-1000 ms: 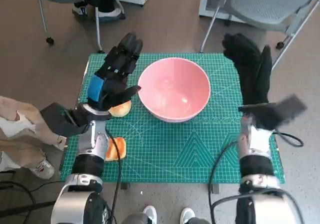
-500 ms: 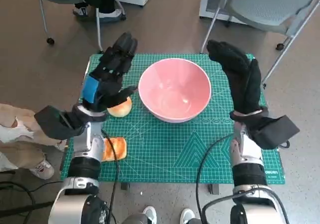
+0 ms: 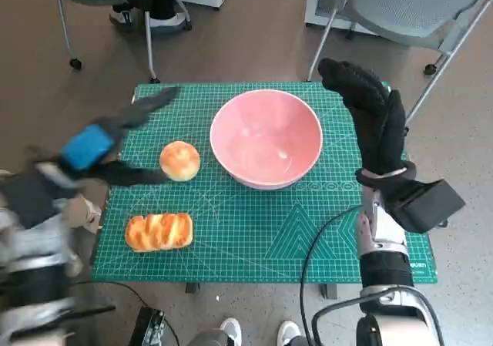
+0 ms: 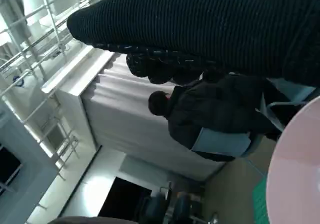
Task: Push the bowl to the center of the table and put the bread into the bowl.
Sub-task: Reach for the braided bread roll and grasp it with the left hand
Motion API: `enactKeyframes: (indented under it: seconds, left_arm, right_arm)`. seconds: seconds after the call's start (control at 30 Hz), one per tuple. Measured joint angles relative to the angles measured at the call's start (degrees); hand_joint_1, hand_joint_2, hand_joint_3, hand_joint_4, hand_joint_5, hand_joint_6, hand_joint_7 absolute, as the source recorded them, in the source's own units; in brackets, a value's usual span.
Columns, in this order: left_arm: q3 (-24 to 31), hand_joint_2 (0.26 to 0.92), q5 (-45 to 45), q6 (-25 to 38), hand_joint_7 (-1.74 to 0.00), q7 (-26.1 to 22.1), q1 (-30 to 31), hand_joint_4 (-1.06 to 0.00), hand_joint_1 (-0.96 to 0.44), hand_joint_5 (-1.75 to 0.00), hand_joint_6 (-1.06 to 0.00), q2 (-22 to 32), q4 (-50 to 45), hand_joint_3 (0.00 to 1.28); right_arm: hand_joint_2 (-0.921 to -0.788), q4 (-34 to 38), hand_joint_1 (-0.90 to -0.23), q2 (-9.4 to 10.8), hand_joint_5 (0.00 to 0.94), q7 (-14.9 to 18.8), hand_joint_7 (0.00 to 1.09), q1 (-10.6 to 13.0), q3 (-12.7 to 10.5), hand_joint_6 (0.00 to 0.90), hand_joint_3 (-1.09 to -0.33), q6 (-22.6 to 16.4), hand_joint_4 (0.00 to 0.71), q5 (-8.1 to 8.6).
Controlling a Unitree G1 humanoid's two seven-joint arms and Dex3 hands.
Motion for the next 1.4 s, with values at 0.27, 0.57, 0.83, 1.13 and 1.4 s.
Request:
enactKeyframes:
  seconds: [0.27, 0.57, 0.83, 1.13, 1.4]
  left_arm:
    - [1.2, 0.691, 6.6, 8.3, -0.11, 0.9, 10.1, -0.12, -0.36, -0.04, -0.31, 6.1, -16.3, 0.00]
    - [-3.6, 0.685, 12.0, 16.9, -0.12, 1.6, 13.1, -0.14, -0.32, -0.04, -0.33, 7.6, -23.4, 0.00]
    - [-9.9, 0.689, 18.6, 25.8, -0.12, 1.5, 13.2, -0.17, -0.29, -0.04, -0.34, 8.2, -26.1, 0.00]
    - [-16.5, 0.701, 25.1, 32.5, -0.12, 1.4, 12.8, -0.18, -0.30, -0.03, -0.33, 8.9, -27.3, 0.01]
    - [-20.2, 0.706, 26.5, 32.8, -0.12, 2.1, 12.3, -0.19, -0.32, -0.03, -0.34, 8.6, -25.6, 0.01]
  right_arm:
    - [-0.921, -0.9, -0.655, 0.9, 0.003, 0.0, 0.20, 0.4, 0.6, 0.189, -0.792, 1.5, 0.212, 0.22]
    - [-0.921, -0.5, -0.650, 1.7, 0.004, 0.0, 0.21, 0.9, 0.7, 0.185, -0.791, 2.1, 0.214, 0.55]
    - [-0.921, 0.8, -0.645, 1.8, 0.004, 0.1, 0.22, 0.9, 0.7, 0.182, -0.791, 2.1, 0.216, 0.56]
    - [-0.921, 1.6, -0.644, 1.8, 0.003, 1.0, 0.23, 0.9, 0.7, 0.177, -0.792, 1.9, 0.217, 1.64]
    - [-0.921, 1.9, -0.645, 1.8, 0.003, 1.7, 0.25, 0.9, 0.6, 0.179, -0.790, 1.9, 0.216, 2.48]
